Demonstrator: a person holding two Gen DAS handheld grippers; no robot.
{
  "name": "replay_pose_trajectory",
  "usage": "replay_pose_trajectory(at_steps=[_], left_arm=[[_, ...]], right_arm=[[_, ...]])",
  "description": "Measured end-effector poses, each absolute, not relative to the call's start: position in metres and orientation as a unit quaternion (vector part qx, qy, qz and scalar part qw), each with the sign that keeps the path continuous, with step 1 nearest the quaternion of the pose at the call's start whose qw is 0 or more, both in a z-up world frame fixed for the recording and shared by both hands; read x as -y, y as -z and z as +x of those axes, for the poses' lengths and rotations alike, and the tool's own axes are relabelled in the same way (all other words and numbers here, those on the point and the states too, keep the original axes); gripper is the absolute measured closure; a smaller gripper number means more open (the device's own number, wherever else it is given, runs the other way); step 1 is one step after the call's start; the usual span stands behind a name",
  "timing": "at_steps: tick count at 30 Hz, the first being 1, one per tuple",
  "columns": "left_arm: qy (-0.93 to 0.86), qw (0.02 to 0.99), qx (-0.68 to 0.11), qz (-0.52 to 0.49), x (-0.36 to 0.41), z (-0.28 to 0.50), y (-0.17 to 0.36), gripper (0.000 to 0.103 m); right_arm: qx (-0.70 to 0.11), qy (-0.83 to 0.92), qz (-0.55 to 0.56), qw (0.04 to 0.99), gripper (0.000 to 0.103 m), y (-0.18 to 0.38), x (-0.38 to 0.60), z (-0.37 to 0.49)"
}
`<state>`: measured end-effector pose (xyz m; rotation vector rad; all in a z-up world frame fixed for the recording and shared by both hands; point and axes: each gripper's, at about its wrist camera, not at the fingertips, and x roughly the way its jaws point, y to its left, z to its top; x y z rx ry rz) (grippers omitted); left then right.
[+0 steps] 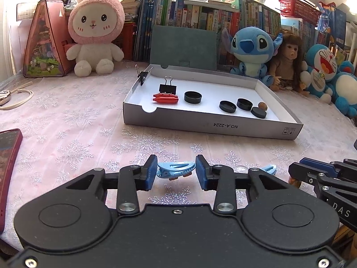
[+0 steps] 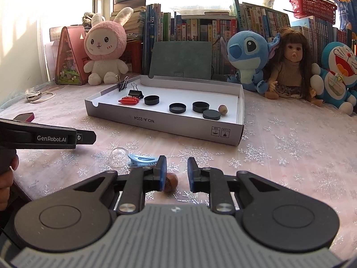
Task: Organize rigid objects
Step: 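Carry the blue hair clip and acorn over the tray with both grippers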
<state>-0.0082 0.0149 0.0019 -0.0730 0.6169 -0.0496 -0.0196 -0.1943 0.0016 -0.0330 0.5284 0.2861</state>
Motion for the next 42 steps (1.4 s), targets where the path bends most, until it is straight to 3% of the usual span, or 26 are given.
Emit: replay_pose_trajectory(at_steps=[1,3,4,7,12,16,18,22,23,42], left_arm=[[0.026,0.952,-0.303,-0.035,-0.015,-0.009,-0.002,0.068],[0.026,0.952,-0.303,-0.032,-0.016,-0.011,-0.003,0.068],[0.025,0.952,-0.304,-0.030,-0.016,-0.011,-0.003,0.068],[0.025,0.951,-0.306,-0.028,-0.017,-0.011,-0.003,0.068],[0.026,0.952,-0.304,-0.023,-0.017,-0.012,-0.003,0.068],[0.027,0.952,-0.303,-0.012,-0.015,-0.011,-0.003,0.068],[0.027,0.952,-0.304,-0.009,-0.015,-0.011,-0.004,0.068],[0.031,0.952,-0.305,-0.004,-0.013,-0.009,-0.005,0.068],[0.032,0.952,-0.305,-0.003,-0.013,-0.009,-0.005,0.068],[0.073,0.947,-0.311,-0.017,-0.017,0.052,-0.045,0.068]], right_arm=[[-0.258,-0.143,-0.014,0.955,0.069,-0.002,0.195,-0.021],[-0.252,-0.145,-0.013,0.957,0.067,-0.001,0.195,-0.026],[-0.249,-0.146,-0.014,0.957,0.056,-0.001,0.195,-0.029],[-0.243,-0.154,-0.031,0.957,0.045,0.002,0.189,-0.035],[-0.239,-0.140,-0.054,0.959,0.034,0.009,0.182,-0.035],[-0.242,-0.129,-0.066,0.959,0.034,0.011,0.177,-0.034],[-0.249,-0.139,-0.056,0.957,0.039,0.012,0.177,-0.034],[-0.260,-0.133,-0.044,0.955,0.075,0.012,0.177,-0.032],[-0.264,-0.132,-0.036,0.955,0.079,0.011,0.178,-0.030],[-0.283,-0.111,0.040,0.952,0.079,-0.028,0.205,0.033]])
